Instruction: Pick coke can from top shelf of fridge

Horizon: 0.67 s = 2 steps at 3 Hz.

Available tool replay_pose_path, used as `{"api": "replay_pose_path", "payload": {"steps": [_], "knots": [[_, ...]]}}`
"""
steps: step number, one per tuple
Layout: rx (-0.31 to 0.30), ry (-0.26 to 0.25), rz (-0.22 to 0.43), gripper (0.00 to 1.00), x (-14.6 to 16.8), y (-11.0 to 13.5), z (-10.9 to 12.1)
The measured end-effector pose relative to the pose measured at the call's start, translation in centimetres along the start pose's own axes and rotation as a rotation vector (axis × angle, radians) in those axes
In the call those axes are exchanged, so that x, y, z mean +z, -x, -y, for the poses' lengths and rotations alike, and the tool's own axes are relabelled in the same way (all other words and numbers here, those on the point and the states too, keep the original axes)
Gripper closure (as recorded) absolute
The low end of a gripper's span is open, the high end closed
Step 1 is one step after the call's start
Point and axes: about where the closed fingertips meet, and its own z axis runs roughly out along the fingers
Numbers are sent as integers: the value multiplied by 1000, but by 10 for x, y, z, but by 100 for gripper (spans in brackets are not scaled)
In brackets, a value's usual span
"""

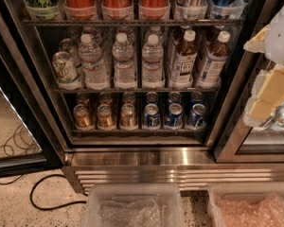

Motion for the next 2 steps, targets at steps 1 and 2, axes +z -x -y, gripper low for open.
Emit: {"api": "replay_pose_path", "payload": {"steps": [1,2], "knots": [[44,-50,89,0,-10,15,3],[118,-108,186,0,-12,37,8]]}}
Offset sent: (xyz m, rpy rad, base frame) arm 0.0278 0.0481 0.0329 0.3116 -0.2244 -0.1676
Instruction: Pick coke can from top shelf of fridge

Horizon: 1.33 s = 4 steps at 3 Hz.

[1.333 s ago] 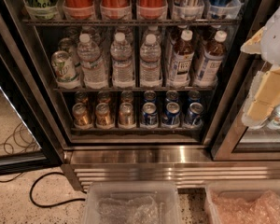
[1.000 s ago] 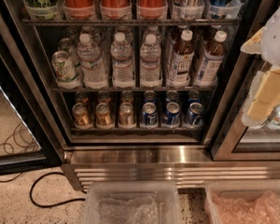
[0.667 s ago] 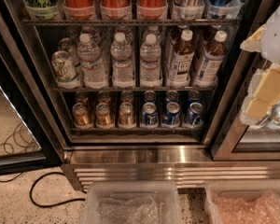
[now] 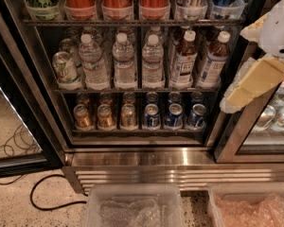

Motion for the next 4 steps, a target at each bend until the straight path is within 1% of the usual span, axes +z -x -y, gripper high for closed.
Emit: {"api": "replay_pose_path", "payload": {"steps": [1,2,3,4], "knots": [[55,-44,78,0,10,21,6],[87,-70,147,0,19,43,14],[141,-121,203,0,17,65,33],[143,-122,204,0,17,66,33]]}}
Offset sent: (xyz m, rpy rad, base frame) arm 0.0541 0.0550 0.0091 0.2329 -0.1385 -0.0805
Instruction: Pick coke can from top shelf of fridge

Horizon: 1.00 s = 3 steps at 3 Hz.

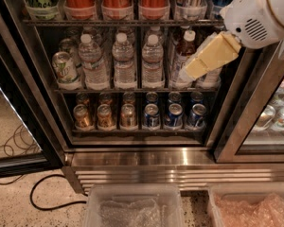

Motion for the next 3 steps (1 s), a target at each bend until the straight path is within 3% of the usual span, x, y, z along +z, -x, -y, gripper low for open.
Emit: {"api": "replay_pose_path", "payload": {"steps": [3], "knots": [[187,-117,124,0,25,28,5]]}}
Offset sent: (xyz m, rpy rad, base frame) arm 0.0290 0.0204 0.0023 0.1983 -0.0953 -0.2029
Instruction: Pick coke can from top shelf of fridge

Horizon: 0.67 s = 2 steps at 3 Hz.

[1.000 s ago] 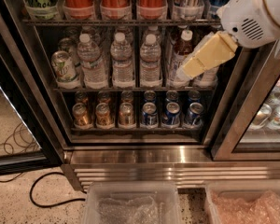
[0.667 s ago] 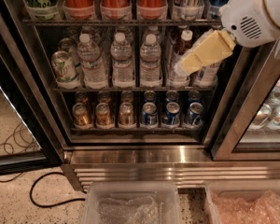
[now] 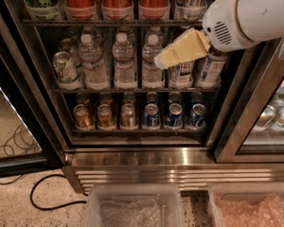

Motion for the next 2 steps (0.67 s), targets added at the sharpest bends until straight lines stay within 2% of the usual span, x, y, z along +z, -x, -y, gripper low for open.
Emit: {"api": "replay_pose_path", "payload": {"steps": [2], "knots": [[97,-81,124,0,29,28,3]]}}
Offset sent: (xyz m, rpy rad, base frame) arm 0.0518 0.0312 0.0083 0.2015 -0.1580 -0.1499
